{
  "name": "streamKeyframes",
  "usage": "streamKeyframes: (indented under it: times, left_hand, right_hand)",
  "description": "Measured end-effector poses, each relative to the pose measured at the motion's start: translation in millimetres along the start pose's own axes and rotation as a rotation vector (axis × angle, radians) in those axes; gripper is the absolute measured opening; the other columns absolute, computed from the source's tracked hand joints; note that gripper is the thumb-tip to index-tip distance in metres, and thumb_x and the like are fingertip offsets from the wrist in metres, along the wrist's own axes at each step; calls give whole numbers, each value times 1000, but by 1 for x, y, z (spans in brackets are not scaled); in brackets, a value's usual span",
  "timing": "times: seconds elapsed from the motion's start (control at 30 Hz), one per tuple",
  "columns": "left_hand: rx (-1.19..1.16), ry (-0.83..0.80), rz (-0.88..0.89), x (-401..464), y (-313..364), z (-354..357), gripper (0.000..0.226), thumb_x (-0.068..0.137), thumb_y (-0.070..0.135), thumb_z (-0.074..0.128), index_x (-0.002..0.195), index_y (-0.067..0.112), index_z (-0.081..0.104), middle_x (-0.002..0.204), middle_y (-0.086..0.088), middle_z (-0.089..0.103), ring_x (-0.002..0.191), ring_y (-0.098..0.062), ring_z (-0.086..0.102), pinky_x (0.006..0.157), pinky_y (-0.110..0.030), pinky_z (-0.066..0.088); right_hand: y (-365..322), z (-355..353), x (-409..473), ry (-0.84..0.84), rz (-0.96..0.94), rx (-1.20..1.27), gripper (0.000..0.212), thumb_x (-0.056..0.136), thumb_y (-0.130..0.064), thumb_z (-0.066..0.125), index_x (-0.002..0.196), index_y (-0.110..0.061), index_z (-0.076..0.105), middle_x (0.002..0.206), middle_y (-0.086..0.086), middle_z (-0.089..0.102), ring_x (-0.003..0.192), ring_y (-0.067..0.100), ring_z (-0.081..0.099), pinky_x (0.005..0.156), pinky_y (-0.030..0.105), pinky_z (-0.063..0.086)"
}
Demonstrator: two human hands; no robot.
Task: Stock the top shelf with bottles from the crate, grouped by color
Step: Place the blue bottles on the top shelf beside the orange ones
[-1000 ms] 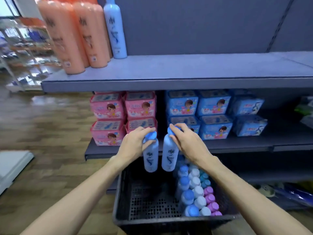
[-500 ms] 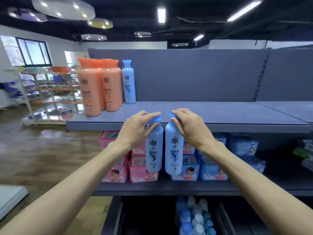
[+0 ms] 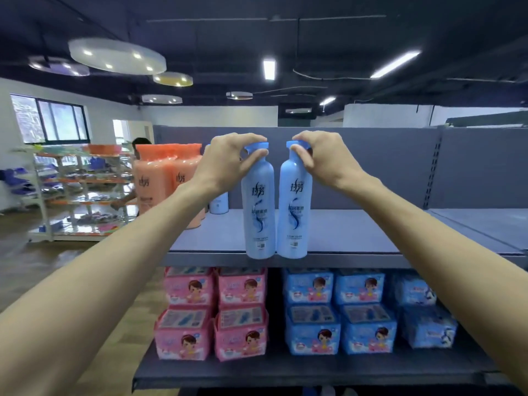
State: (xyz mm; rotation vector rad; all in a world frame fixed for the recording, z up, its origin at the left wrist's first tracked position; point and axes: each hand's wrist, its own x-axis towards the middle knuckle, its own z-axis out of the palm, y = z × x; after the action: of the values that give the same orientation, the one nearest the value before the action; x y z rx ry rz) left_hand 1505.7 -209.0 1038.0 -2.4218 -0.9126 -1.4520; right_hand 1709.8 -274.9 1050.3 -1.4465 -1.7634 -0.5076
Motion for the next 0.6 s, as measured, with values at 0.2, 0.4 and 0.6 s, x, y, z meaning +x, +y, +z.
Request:
streamKeyframes:
  times: [0.2,0.4,0.6]
  left_hand:
    - [38,-51,-36,14,-19,21,32,93,42,59,123,32,65,96,-1,65,80,-15,58,78,-37,51]
    - [-99,96,-177,3,-36,39,42,92,47,58,128,26,58,84,9,61,71,-14,59,76,-37,53]
    - [-2,29,-203,-46,-27,59,75,84,60,58,142,15,38,112,-4,68,93,-30,65,79,-42,53]
  right_hand:
    - [8,23,14,-47,65,-18,32,101,-26,49,121,-6,63,111,14,65,100,32,61,88,43,50]
    - [16,48,11,19,120,110,38,99,-28,51,135,-14,54,130,6,57,112,23,56,96,32,44]
    - [23,70,-44,-88,183,227,95,90,-37,67,157,-24,1,149,2,42,130,20,45,101,29,39]
